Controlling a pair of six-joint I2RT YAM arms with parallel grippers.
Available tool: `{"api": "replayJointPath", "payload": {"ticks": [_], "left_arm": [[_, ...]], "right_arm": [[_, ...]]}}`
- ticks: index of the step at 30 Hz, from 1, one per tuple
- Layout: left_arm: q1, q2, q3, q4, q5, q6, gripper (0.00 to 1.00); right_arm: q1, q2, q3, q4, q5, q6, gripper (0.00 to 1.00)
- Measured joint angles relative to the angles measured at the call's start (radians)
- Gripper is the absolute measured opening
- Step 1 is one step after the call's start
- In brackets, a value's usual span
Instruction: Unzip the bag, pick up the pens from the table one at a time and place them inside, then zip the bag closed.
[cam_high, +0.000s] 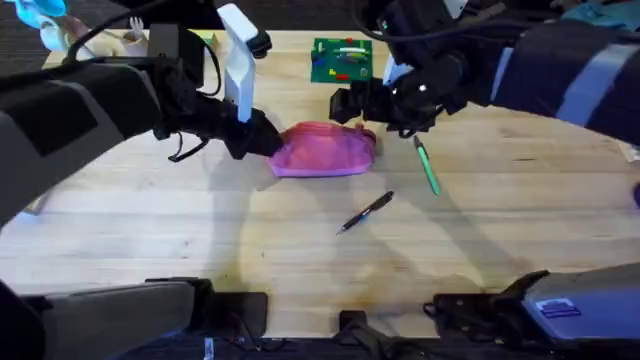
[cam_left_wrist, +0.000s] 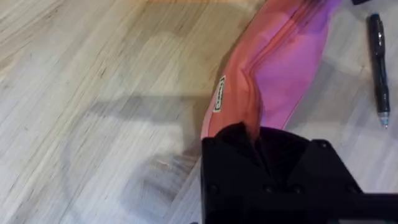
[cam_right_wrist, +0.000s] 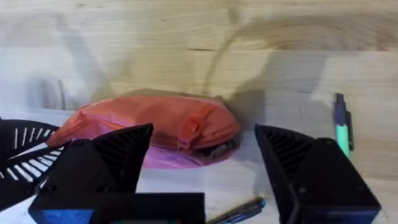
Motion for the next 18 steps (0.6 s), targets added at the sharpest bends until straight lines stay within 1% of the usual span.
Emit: {"api": "replayJointPath", "payload": {"ticks": [14,18], "left_arm": [[0.000,0.000,0.000,0.000,0.000,0.000,0.042],[0.000,0.000,0.000,0.000,0.000,0.000,0.042]], "right_arm": [[0.000,0.050,0.000,0.044,-0.002,0.002,0.998],[0.000,0.060,0.000,0.053,-0.012,0.002,0.983]]}}
